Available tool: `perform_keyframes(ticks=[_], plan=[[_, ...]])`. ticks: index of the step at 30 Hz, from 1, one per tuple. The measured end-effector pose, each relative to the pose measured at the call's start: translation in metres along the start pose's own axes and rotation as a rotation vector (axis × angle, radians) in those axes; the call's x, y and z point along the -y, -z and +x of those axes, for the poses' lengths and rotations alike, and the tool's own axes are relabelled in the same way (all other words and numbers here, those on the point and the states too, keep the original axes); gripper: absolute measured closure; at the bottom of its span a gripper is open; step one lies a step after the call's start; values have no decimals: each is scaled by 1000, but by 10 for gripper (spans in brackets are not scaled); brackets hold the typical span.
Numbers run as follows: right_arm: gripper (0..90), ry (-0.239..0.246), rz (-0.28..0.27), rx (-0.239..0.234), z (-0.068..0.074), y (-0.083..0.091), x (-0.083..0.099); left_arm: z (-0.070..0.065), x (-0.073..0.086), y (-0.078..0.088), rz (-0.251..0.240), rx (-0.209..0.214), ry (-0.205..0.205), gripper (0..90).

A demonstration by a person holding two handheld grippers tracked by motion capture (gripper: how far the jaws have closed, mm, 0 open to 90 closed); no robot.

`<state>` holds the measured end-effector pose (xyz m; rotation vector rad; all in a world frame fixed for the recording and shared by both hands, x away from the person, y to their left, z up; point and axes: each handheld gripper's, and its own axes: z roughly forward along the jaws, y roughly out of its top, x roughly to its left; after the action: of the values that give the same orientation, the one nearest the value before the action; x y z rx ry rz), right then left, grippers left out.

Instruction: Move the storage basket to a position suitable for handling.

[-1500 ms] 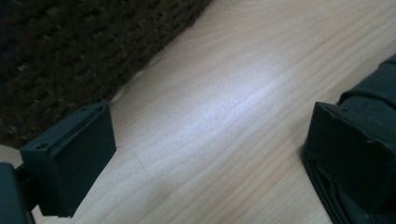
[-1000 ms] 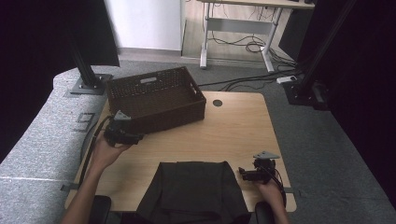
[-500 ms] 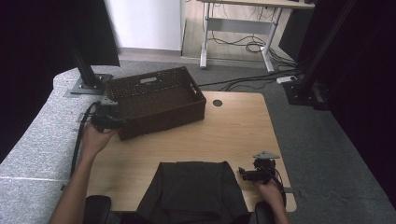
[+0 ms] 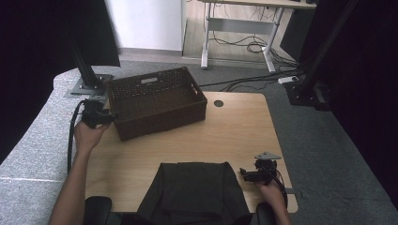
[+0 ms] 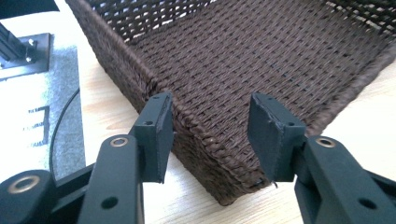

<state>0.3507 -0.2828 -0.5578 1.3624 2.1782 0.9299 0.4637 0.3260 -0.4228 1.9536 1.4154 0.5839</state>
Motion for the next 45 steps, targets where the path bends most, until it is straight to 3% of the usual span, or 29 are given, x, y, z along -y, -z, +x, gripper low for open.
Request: perform_keyframes(ticks=[8,11,20,25,28,33,45], plan=[[0,0,0,0,0,0,0,2,1,-13,49,-35,2,495],[0,0,0,0,0,0,0,1,2,-18,58,-26,-3,543],[0,0,0,0,0,0,0,-4,1,-18,71,-72,19,615],[0,0,0,0,0,0,0,-2,2,-19,74,-46,59,643],[0,0,0,0,0,0,0,-2,2,-20,68,-46,62,659],[0,0,0,0,0,0,0,-7,1,-21,71,-61,43,673],[0,0,0,0,0,0,0,-18,-1,-24,77,-41,-4,676]])
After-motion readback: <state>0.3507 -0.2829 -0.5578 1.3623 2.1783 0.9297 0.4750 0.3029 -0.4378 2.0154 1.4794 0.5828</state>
